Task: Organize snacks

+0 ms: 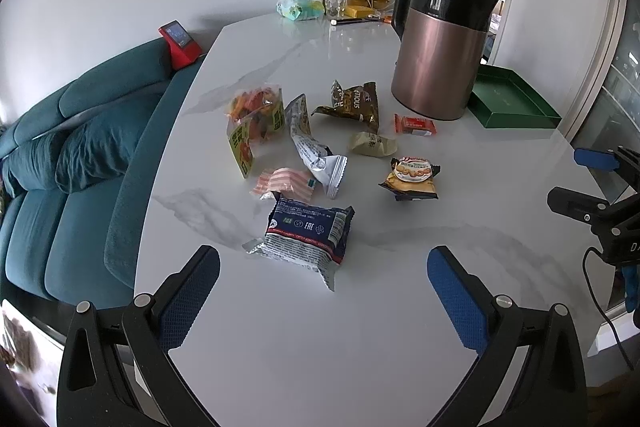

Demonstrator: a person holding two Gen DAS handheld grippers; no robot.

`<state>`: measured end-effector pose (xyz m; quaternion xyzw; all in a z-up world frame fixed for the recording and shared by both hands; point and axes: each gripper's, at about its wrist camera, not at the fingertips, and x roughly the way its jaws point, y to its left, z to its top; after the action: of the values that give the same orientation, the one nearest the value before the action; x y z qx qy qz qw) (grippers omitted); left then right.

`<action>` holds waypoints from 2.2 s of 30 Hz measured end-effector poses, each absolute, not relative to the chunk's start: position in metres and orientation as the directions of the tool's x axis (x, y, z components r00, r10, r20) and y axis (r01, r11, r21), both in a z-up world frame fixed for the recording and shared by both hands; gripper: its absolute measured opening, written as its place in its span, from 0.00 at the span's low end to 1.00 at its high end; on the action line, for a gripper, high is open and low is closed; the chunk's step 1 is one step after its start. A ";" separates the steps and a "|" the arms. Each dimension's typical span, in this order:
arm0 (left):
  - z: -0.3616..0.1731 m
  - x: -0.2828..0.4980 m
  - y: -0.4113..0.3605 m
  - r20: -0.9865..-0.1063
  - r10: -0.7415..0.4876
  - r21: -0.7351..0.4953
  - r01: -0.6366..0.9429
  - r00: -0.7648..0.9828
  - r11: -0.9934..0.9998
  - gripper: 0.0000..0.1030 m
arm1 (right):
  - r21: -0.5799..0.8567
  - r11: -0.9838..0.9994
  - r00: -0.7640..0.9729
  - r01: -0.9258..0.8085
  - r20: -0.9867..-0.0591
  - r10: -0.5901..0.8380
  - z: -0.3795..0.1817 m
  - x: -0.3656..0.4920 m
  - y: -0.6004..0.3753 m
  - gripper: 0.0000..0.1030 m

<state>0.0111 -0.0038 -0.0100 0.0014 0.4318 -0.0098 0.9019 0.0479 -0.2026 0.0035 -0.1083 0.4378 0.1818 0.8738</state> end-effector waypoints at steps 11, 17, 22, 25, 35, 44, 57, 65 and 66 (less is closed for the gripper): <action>-0.015 0.016 -0.005 -0.793 -0.020 0.003 0.036 0.609 0.999 0.99 | -0.018 0.915 0.543 -0.403 -0.809 0.224 0.001 0.050 -0.201 1.00; -0.016 0.019 -0.003 -0.799 -0.030 -0.004 0.044 0.601 0.999 0.99 | -0.022 0.917 0.547 -0.397 -0.808 0.218 0.002 0.050 -0.201 1.00; -0.016 0.020 -0.006 -0.799 -0.039 -0.007 0.056 0.600 0.998 0.99 | -0.021 0.925 0.555 -0.379 -0.805 0.209 0.003 0.049 -0.204 1.00; -0.016 0.021 -0.007 -0.800 -0.042 -0.006 0.062 0.598 0.998 0.99 | -0.021 0.927 0.558 -0.375 -0.804 0.207 0.004 0.048 -0.205 1.00; -0.014 0.021 -0.010 -0.804 -0.041 -0.006 0.061 0.593 0.998 0.99 | -0.019 0.929 0.566 -0.369 -0.798 0.208 0.006 0.044 -0.209 1.00; -0.013 0.020 -0.011 -0.803 -0.039 -0.003 0.061 0.594 0.998 0.99 | -0.017 0.930 0.576 -0.368 -0.789 0.213 0.009 0.039 -0.210 1.00; -0.014 0.016 -0.008 -0.808 -0.034 -0.006 0.050 0.587 0.999 0.99 | -0.006 0.928 0.579 -0.372 -0.783 0.227 0.010 0.036 -0.208 1.00; -0.017 0.019 -0.006 -0.814 -0.035 -0.008 0.049 0.579 0.999 0.99 | -0.003 0.926 0.577 -0.377 -0.783 0.232 0.009 0.038 -0.204 1.00; -0.017 0.019 -0.006 -0.815 -0.035 -0.009 0.049 0.578 0.999 0.99 | -0.003 0.926 0.577 -0.377 -0.784 0.232 0.009 0.038 -0.204 1.00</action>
<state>0.0193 -0.0061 -0.0174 0.0074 0.4587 -0.0237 0.8882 0.0383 -0.2037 0.0088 -0.0849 0.4267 0.1720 0.8838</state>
